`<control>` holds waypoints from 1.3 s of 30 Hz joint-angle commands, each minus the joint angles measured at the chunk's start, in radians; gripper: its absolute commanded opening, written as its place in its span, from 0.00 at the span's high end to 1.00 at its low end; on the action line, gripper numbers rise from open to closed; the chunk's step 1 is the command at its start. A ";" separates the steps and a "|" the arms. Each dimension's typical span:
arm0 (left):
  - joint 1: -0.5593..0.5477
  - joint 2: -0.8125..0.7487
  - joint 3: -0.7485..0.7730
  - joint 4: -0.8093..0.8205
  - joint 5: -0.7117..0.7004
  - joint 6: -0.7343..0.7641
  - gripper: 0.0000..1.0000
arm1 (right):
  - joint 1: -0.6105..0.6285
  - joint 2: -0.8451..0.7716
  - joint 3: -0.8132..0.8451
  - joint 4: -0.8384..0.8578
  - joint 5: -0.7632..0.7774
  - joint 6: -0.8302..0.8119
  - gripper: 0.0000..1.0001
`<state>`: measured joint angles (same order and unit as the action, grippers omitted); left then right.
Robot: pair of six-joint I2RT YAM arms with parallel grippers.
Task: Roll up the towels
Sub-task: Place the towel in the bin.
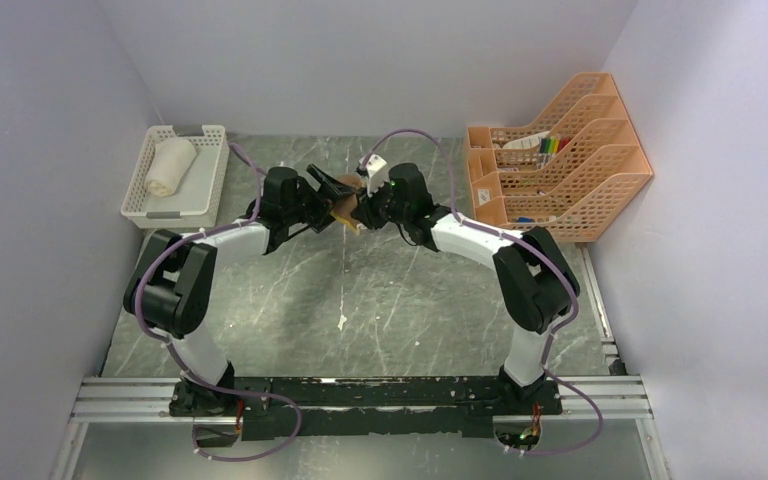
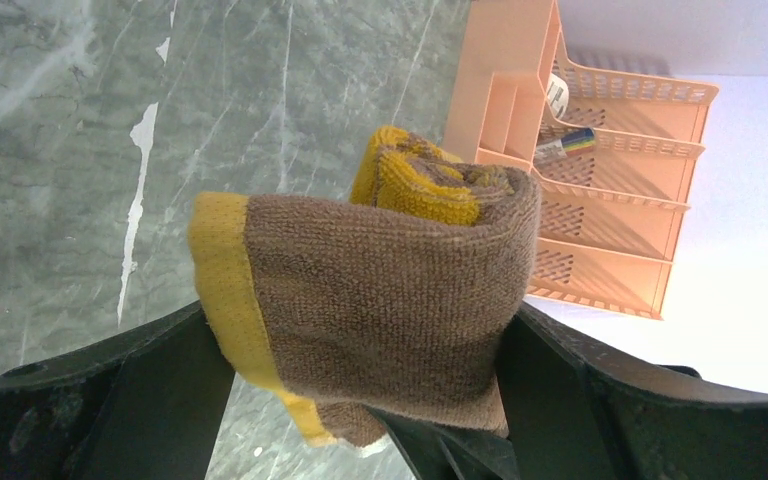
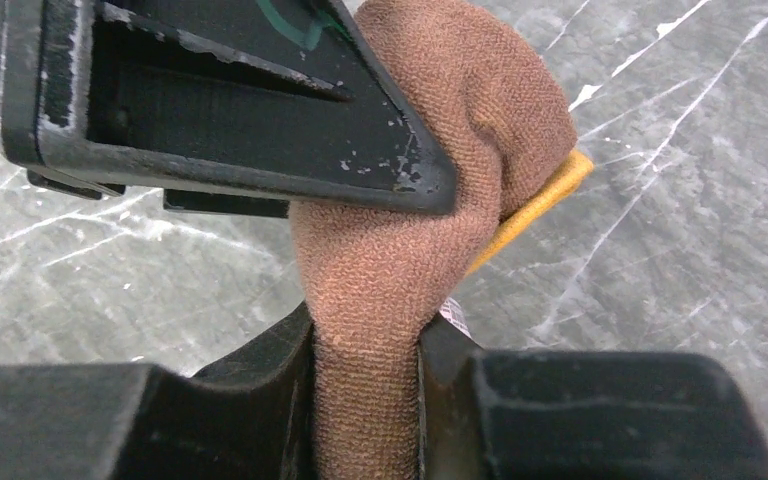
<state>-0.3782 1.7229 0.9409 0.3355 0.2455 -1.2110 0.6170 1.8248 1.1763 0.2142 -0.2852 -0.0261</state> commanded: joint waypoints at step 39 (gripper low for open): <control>0.097 -0.017 -0.104 0.209 0.027 -0.013 0.00 | -0.112 -0.068 -0.029 0.089 -0.461 0.209 1.00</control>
<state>-0.3576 1.7279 0.8352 0.5571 0.2169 -1.2457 0.5320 1.7992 1.1217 0.3229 -0.7395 0.2237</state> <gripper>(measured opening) 0.994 0.229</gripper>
